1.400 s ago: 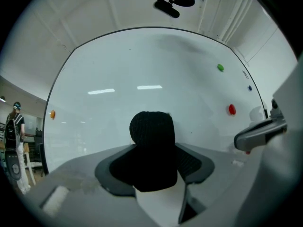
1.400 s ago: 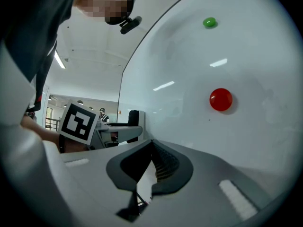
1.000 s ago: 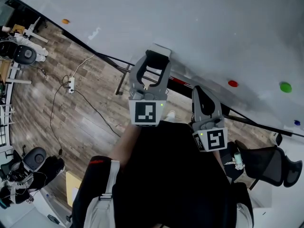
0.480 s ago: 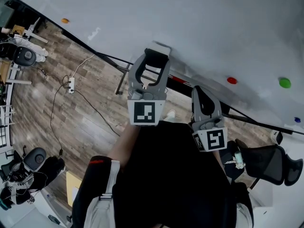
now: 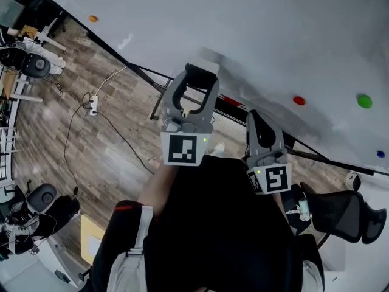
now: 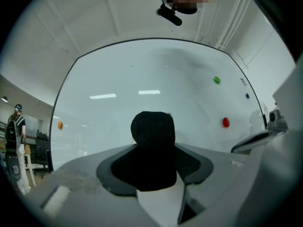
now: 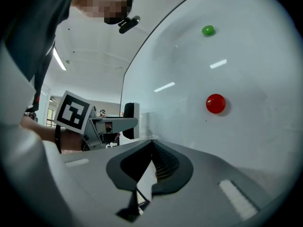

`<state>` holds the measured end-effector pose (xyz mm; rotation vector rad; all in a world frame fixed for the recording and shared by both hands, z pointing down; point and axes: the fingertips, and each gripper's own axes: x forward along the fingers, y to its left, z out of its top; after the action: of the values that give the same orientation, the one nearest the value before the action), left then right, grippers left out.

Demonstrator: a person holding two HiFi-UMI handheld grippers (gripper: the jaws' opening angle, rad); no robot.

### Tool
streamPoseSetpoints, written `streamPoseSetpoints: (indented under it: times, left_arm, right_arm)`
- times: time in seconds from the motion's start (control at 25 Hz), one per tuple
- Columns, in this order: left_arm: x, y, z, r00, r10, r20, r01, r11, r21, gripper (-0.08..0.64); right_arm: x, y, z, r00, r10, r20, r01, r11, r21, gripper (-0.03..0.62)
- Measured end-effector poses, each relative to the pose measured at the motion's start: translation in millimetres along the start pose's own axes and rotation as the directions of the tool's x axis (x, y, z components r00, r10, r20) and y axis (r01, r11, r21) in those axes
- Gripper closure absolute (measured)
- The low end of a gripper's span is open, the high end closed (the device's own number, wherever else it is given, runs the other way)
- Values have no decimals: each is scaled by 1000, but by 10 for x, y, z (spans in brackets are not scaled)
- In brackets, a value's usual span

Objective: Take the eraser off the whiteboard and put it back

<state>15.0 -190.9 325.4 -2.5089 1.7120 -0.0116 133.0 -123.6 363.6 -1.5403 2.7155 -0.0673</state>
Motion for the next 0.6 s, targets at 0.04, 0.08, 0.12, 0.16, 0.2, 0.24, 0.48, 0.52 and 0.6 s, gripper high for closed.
streamPoseSetpoints:
  times: [0.04,0.08,0.12,0.16,0.2,0.24,0.48,0.52,0.6]
  left_arm:
    - [-13,1,13,1000,2,2,-2,1000,-1,332]
    - [-25,5,28,1000,4,5,-4,1000,-2,333]
    - [-49,10,49,1000,5,9,-5,1000,-1,331]
    - [-95,17,74,1000,5,13,-5,1000,2,331]
    - [-154,22,98,1000,4,18,-4,1000,5,331]
    - [-212,24,115,1000,5,22,-5,1000,6,331]
    - [-436,24,109,1000,16,21,-16,1000,-2,331]
    - [-479,23,108,1000,20,20,-20,1000,-3,331]
    - [-561,17,98,999,28,20,-28,1000,-6,331]
  right_arm:
    - [4,-1,-2,1000,7,2,-7,1000,-1,591]
    - [13,-1,-3,1000,13,3,-13,1000,-1,591]
    - [15,11,1,1000,20,3,-20,1000,-2,591]
    - [6,39,7,1000,25,4,-25,1000,-3,591]
    - [-12,75,16,1000,29,4,-29,1000,-5,591]
    - [-32,108,25,999,33,6,-33,999,-7,591]
    - [-61,189,73,998,57,15,-57,998,-17,591]
    - [-72,205,86,998,61,17,-61,998,-19,591]
    - [-92,231,102,997,69,22,-68,997,-23,591]
